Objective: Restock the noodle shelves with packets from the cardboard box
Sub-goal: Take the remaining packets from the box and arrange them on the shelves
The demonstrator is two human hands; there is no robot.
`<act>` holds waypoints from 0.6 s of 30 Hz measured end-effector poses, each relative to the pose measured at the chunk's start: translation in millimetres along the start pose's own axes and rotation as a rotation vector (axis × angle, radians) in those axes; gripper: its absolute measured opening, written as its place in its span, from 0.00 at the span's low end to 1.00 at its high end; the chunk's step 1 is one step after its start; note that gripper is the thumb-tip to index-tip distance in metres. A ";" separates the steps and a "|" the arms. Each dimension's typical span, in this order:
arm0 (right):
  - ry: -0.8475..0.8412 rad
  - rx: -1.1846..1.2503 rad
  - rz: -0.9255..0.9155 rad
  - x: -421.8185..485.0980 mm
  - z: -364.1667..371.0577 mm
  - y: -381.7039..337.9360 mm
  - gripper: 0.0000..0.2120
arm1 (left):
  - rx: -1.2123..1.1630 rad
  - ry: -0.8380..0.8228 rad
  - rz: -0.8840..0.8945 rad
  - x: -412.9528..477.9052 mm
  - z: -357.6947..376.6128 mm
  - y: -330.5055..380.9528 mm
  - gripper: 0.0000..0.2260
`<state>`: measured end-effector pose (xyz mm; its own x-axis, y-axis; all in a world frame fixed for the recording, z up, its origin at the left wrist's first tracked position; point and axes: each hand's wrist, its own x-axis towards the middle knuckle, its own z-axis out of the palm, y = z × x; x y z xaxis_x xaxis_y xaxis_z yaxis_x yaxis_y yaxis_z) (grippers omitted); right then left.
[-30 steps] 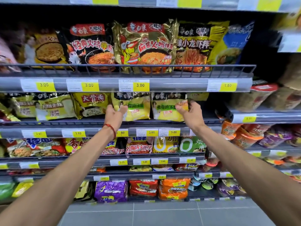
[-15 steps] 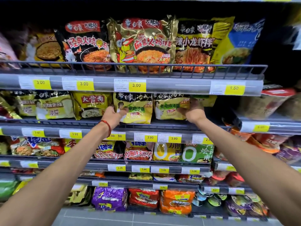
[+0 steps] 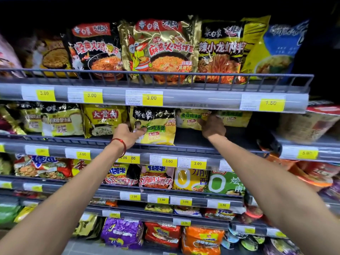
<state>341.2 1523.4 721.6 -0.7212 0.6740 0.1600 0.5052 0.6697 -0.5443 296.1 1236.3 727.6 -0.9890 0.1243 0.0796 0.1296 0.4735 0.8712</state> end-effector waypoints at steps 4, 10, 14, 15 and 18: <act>-0.053 -0.002 -0.007 -1.1 -4.7 6.7 0.35 | -0.037 -0.012 -0.012 -1.7 3.3 5.0 0.12; -0.141 -0.059 -0.047 -9.1 -21.5 26.8 0.25 | -0.125 -0.041 -0.062 -15.9 22.9 28.6 0.11; -0.066 -0.069 -0.214 -34.3 -36.6 45.1 0.16 | -0.140 -0.064 -0.104 -19.7 56.1 47.4 0.13; -0.047 -0.068 -0.247 -42.0 -40.5 49.9 0.16 | -0.124 -0.060 -0.116 -20.6 65.4 51.0 0.13; -0.032 -0.115 -0.312 -57.8 -50.1 62.1 0.15 | -0.149 -0.062 -0.068 -15.2 93.8 60.0 0.13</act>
<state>438.0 1541.6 719.7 -0.8632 0.4223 0.2769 0.3067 0.8741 -0.3768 325.5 1344.7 733.3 -0.9883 0.1522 -0.0076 0.0465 0.3486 0.9361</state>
